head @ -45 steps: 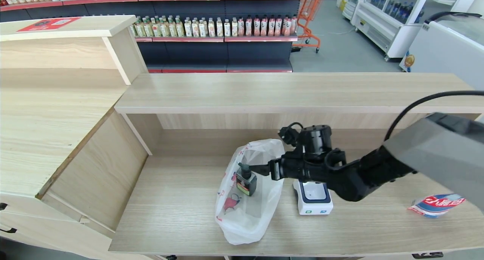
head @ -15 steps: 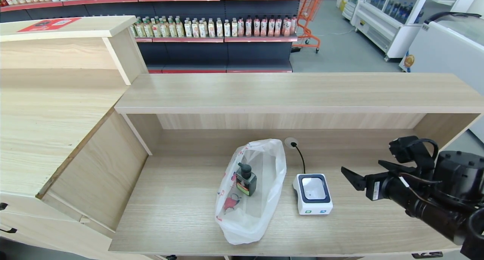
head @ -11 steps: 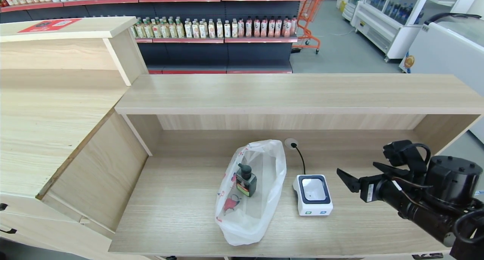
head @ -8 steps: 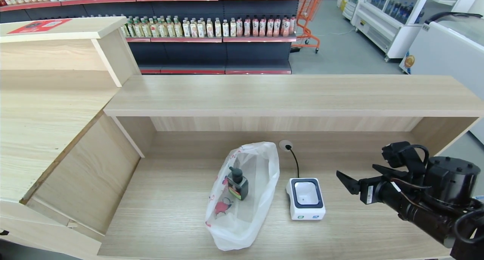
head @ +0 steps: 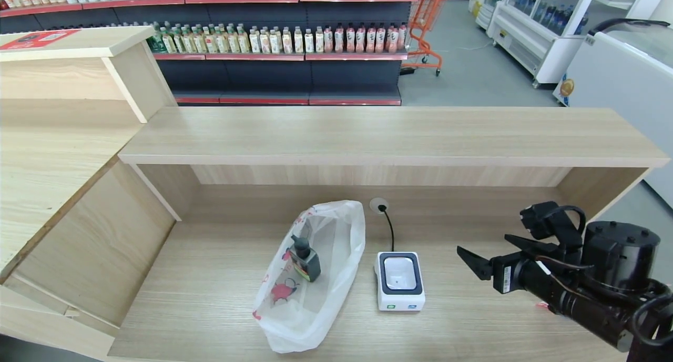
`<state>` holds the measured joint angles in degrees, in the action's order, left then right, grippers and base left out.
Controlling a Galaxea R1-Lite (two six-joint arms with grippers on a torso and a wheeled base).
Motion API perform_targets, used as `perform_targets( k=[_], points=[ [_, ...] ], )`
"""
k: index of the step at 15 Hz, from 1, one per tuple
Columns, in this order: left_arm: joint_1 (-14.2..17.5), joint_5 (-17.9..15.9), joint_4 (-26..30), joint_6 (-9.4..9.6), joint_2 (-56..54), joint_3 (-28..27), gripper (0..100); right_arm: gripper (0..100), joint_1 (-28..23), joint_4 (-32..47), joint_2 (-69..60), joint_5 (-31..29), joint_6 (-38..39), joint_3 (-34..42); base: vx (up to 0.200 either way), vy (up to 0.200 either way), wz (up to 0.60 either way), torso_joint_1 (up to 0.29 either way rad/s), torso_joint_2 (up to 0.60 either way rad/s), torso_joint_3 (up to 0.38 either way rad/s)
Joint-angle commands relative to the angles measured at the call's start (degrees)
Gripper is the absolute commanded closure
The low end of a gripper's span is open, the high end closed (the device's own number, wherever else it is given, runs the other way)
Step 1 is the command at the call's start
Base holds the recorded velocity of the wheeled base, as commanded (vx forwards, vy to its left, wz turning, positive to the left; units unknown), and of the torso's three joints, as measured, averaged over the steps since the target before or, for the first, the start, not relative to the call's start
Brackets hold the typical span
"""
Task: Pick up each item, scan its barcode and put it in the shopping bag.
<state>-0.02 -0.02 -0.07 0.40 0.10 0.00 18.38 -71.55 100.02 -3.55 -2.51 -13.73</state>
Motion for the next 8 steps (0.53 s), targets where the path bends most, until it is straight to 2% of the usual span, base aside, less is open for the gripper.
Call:
perform_targets(
  k=[1,8],
  points=[
    [-0.06,0.11,-0.01,-0.05,-0.01,0.00,0,0,0.43,-0.08,0.35,0.03,-0.04,0.46,-0.200,-0.200,0.00,0.017,0.00,0.012],
    [-0.06,0.02,-0.01,-0.05,-0.01,0.00,0,0,0.43,0.36,0.52,0.03,0.05,1.33,-0.200,-0.200,0.00,0.000,0.00,0.005]
  ],
)
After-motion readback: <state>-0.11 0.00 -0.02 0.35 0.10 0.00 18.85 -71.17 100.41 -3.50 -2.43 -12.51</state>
